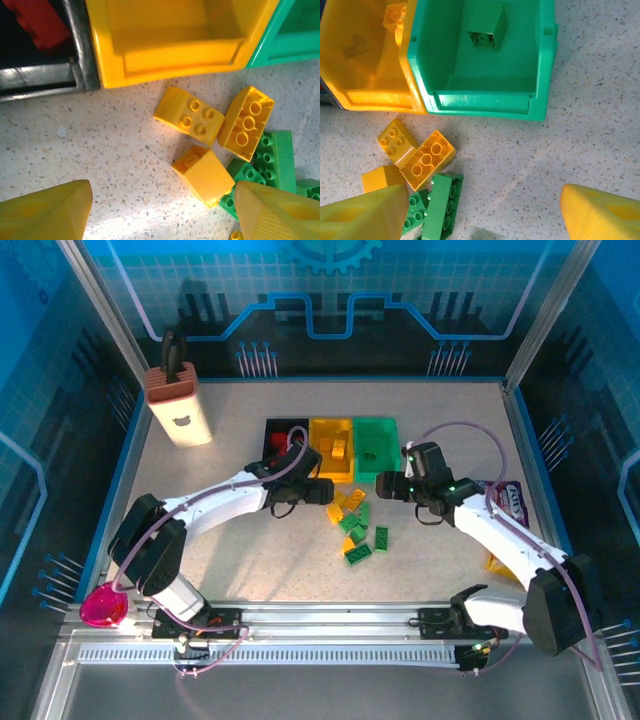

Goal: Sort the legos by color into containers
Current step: Pick up the lego from the center of the table.

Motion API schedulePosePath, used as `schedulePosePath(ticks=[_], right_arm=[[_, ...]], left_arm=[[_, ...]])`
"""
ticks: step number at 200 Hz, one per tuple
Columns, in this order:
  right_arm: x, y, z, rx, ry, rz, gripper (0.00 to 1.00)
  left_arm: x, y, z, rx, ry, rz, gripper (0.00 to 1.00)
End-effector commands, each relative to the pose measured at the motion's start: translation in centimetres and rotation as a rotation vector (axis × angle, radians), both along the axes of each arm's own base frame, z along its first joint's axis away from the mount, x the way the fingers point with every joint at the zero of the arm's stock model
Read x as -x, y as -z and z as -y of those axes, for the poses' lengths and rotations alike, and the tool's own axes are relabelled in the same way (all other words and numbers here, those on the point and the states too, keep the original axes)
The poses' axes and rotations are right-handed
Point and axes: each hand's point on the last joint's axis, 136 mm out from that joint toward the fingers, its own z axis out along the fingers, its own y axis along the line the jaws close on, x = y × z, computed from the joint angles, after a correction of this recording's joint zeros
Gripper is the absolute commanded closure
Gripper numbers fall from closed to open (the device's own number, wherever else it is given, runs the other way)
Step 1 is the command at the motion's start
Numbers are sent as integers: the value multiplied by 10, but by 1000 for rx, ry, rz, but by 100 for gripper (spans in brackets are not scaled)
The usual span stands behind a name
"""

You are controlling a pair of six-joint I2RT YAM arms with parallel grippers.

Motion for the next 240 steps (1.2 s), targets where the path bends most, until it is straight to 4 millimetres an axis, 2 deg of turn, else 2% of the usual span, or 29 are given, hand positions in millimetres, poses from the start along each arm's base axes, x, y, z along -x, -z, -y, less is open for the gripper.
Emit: schedulePosePath(ticks=[1, 47, 75, 119, 209, 221, 240], right_arm=[[-3, -4, -12, -15, -33, 3, 20], [0, 2, -14, -7, -37, -10, 19], [3, 8, -12, -6, -32, -18, 19], [7, 14, -8, 3, -23, -20, 19], [9, 22, -4, -6, -7, -28, 19], [8, 23, -5, -10, -6, -29, 19], [8, 24, -5, -16, -5, -33, 19]], left_arm=[[1, -2, 17, 73, 15, -8, 25], [12, 22, 38, 26, 69, -61, 25], [15, 37, 45, -3, 78, -90, 25], [11, 47, 53, -8, 71, -115, 27], [17, 67, 46, -76, 39, -173, 36], [18, 70, 45, -82, 39, -176, 40], [17, 70, 44, -87, 33, -174, 50]])
